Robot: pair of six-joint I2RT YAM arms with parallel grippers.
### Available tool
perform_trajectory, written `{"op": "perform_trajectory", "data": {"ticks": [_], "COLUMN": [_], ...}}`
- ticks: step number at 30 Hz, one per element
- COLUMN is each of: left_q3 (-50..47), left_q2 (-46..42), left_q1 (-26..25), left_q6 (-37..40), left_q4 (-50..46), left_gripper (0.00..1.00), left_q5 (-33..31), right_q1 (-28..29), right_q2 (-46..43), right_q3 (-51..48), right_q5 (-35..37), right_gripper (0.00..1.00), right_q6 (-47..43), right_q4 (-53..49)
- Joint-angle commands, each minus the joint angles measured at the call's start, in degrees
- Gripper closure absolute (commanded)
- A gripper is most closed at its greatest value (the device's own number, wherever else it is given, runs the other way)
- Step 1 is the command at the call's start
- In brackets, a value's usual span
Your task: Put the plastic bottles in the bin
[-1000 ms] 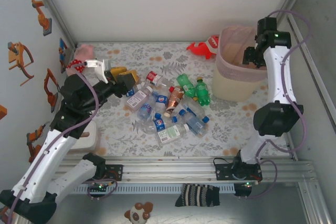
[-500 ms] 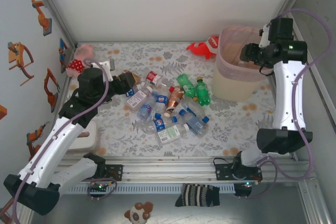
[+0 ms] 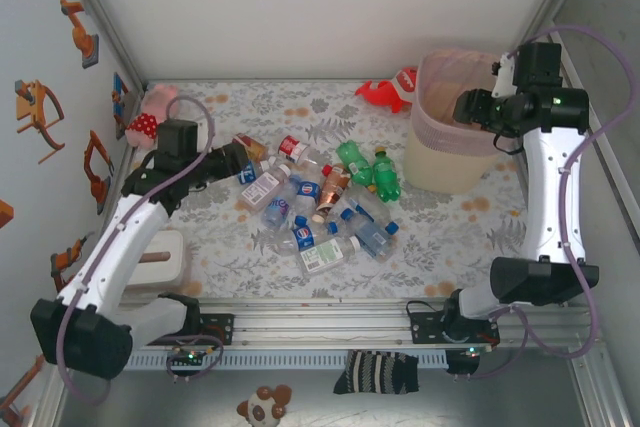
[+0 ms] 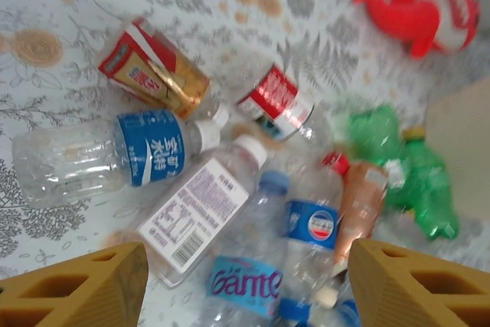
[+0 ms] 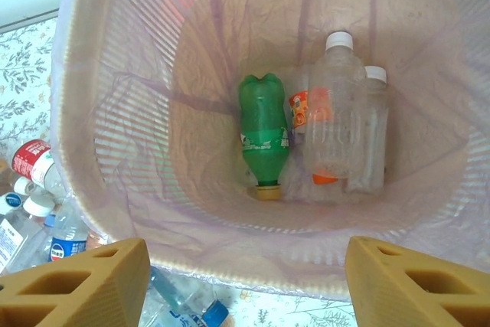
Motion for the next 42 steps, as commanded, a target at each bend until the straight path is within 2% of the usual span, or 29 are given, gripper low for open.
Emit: {"op": "perform_trajectory", "data": {"ticks": [1,5,7,10,13,17,23,30,42], "left_q3": [4.0,6.6,7.6,9.3,12.4,15.3,18.3,21.7,20.8], "left_q2": [2.8,8.0,10.8,15.1,20.6,26.2,33.3,40.5,43.7], "left_q1": [0.3,0.5,0.4,1.1,3.5,6.0,6.5,6.7,7.4], "left_q6": [19.7,36.9,43.5,49.5,53.0,53.6,55.6,56.5,55.9], "left_q4": [-6.1,-10.6,-11.6,-12.5,-15.3,-15.7,-15.2,-14.8,-16.4], "left_gripper": [0.30,0.25,0.23,0.20,0.20,0.20,0.17,0.14,0.13], "left_q5": [5.1,5.9,2.0,-4.1,-5.0,-3.3,1.2,0.8,0.5], "right_q1": [-0.4,-0.4,-0.3,-0.4,-0.4,-0.4,-0.4,-0.4,-0.4], "right_q2": [-1.8,-2.1,-2.2,-2.4,-2.5,-2.7,-2.7,-3.2,-4.0], "right_q3": [-0.6,-1.0,-1.1,-1.6,-1.9,-2.2,-2.6,-3.8,-4.9], "right_q5": [-0.9,-1.3,-1.4,-1.4,-1.3,-1.3,-1.3,-1.5,-1.8], "right_gripper": [0.33,0.33,0.33,0.33,0.33,0.33,0.33,0.33,0.33], "right_q6": [0.4,0.5,0.5,0.4,0.3,0.3,0.3,0.5,0.0], "right_q4": [1.3,1.5,1.6,1.9,2.0,2.2,2.5,2.9,3.1]}}
